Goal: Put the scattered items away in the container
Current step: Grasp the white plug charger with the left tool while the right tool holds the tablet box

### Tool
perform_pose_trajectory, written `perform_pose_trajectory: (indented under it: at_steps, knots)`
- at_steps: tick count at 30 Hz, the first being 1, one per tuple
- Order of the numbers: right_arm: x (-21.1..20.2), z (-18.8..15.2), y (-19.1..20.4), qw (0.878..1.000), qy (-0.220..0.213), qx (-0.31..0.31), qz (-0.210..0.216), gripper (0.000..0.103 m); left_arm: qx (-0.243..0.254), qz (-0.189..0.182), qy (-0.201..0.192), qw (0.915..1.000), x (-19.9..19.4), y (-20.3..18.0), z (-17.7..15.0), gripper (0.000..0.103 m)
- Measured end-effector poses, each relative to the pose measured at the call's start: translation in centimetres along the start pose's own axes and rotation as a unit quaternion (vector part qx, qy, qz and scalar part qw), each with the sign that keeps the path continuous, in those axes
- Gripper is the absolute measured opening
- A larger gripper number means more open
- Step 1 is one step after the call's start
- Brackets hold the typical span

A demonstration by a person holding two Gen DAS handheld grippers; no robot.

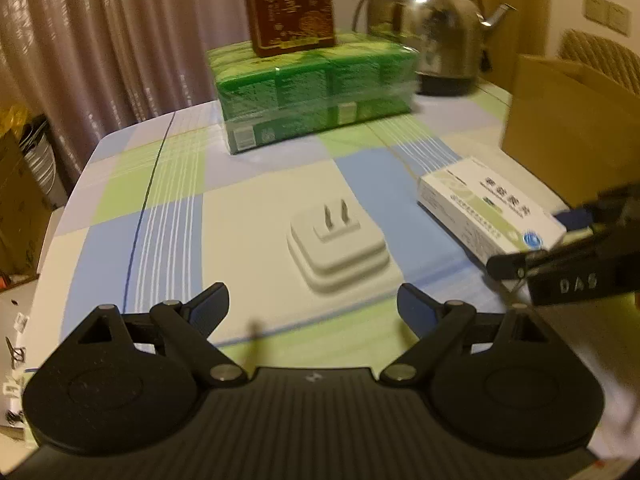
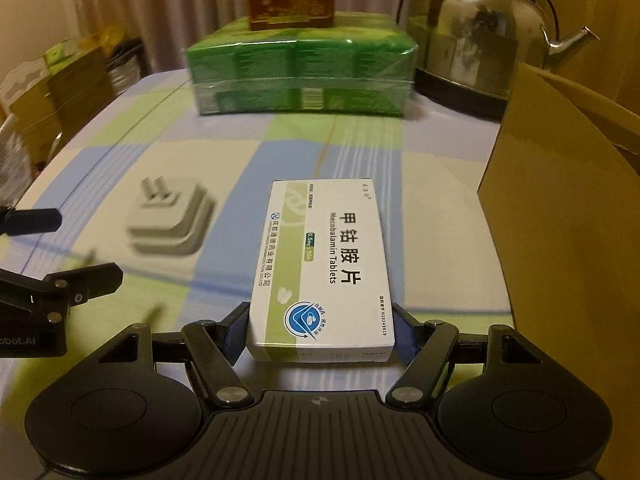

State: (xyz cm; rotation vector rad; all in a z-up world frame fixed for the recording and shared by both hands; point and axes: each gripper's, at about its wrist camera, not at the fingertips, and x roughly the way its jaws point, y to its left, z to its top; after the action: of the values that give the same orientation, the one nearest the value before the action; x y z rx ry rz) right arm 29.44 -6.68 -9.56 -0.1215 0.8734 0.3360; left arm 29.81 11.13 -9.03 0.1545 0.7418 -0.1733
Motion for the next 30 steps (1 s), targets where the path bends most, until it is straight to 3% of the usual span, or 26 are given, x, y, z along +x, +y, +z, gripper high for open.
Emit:
perform_pose_trajectory:
  at_steps: [8,12,15,17,24,30]
  knots:
    - [1.8,1.1,-1.5,1.000,-0.005,0.006,0.004,0.068,-0.049,-0.003,0.006,0.9988,3.5,-1.0,2.1,0.087]
    - [2.0,1.3,-1.6,1.000,-0.007,0.004,0.008,0.068,-0.047,0.023,0.019,0.9985,4.9,-1.7,2.5,0.077]
    - [2.1,1.3,-1.6,1.000,-0.008,0.000,0.009,0.068,-0.052,0.023,0.024,0.9981,5.5,-1.9,2.6,0.065]
    - [2.1,1.3,-1.7,1.000,-0.009,-0.002,0.010,0.068,-0.051,0.028,0.025,0.9980,5.5,-2.0,2.5,0.062]
    - [0.7,0.3,-1.9,1.000,-0.001,0.000,0.017,0.068,-0.041,0.028,0.039,0.9980,2.4,-2.7,0.9,0.061]
    - [-3.3,-3.3,-1.7,1.000,0.014,-0.002,0.022,0.068,-0.031,0.025,0.054,0.9977,-2.7,-5.4,-2.5,0.061]
